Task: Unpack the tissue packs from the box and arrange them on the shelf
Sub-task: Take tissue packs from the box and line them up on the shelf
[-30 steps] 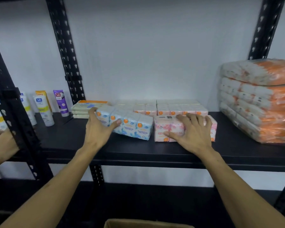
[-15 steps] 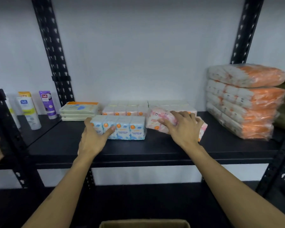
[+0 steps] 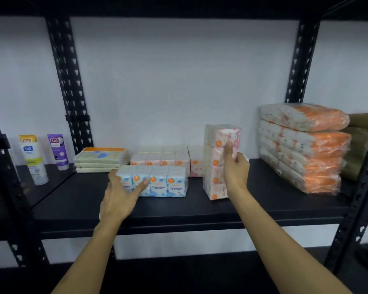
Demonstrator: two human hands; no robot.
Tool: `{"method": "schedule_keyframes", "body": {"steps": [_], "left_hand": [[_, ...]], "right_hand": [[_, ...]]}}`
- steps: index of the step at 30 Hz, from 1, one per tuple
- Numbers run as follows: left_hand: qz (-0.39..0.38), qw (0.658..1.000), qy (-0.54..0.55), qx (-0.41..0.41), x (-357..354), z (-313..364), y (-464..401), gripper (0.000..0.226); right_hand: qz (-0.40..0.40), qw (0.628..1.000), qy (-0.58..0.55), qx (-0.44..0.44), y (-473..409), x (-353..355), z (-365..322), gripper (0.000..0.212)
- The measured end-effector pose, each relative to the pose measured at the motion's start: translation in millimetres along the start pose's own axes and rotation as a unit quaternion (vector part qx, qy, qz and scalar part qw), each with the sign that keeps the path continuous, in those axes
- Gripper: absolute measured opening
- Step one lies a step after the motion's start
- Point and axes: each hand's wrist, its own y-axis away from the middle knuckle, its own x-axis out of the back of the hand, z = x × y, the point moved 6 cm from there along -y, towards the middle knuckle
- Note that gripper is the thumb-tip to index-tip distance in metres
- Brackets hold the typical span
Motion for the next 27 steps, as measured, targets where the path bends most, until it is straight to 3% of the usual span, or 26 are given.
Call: {"method": "schedule_keyframes", "body": {"steps": [2,5,8,10,16,20,25,27], "left_hand": [[-0.001,1.0,-0.002,0.0,0,0,-1,0.11],[-0.001,1.0,-0.003,-0.002,0,0,-1,0.11],[-0.001,1.0,-0.003,0.001,0,-1,-2,0.109],[-0.001,1.0,-0.003,0.003,0,-1,-2,0.11],[0.004,1.0,-0.006,0.003,0,0,0,0.107],[0.005,1.0,-0.009,0.005,0,2,1,0.11],[0.008,1.0,0.009,0.005,0,1,1,0.111],[0.012,0.999,0.032,0.01,2,1,-3,0.115]], "right_hand": [[-0.032,0.999,0.011,0.038,-4,2,-13,0.065],[-0.092,0.975,0.084,0.185,-16,2,-53,0.08],[-0.176,0.919,0.24,0.259,-31,-7,-78,0.056],[-0.177,0.914,0.249,0.267,-39,-6,-82,0.038],[-0.014,0.975,0.109,0.191,-55,49,-57,0.036],[0.035,0.991,0.029,0.125,-40,80,-26,0.038],[0.047,0.997,0.052,0.018,-22,95,33,0.024],[0.05,0.993,0.107,-0.025,-21,99,49,0.029]]}}
